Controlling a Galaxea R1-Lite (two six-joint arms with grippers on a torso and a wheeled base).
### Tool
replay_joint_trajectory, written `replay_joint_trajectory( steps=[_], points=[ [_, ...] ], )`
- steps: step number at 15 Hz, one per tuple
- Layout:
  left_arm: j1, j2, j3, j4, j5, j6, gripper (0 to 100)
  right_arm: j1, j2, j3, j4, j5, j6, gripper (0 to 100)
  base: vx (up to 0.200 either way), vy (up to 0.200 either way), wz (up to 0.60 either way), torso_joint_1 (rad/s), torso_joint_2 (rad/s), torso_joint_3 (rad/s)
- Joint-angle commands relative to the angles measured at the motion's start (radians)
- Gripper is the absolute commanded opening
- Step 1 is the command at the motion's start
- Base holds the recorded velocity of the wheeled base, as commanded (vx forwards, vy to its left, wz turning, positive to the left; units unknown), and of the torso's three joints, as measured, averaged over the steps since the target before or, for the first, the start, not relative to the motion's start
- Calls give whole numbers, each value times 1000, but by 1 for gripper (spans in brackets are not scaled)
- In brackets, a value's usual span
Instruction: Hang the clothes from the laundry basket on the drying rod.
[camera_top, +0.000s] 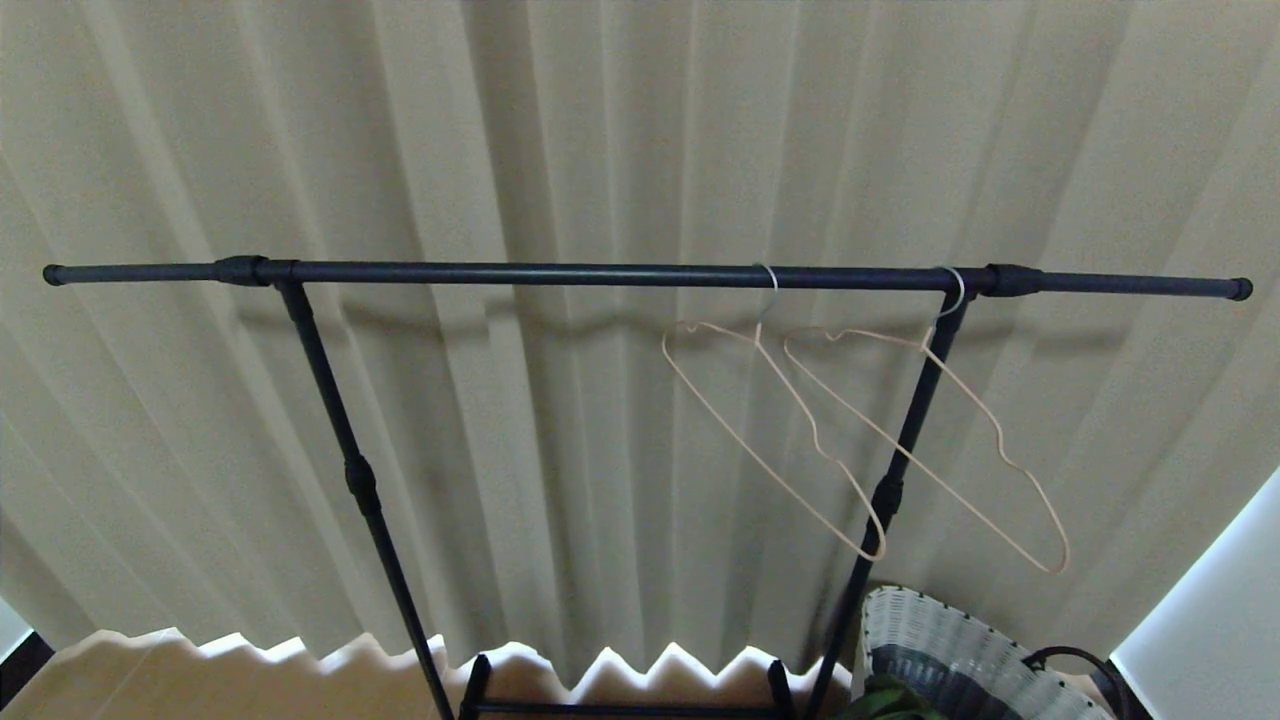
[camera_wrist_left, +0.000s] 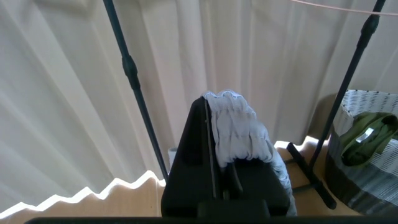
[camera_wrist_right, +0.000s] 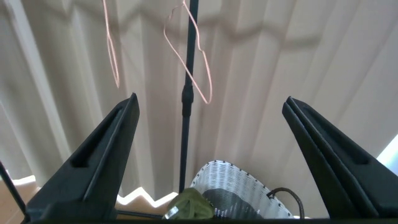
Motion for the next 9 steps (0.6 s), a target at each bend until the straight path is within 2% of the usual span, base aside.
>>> replay_joint_trajectory(
  steps=[1,6,9],
  points=[
    [0,2,-1,0,0,0,0,0,-1,0,0,1,-2,100,0,0,0,46,-110,-56],
    [0,2,0,0,0,-2,0,0,-1,0,0,1,1,100,0,0,0,6,-14,-7],
    [0,2,0,0,2,-2,0,0,-1,0,0,1,1,100,0,-200,0,4,2,2]
  ],
)
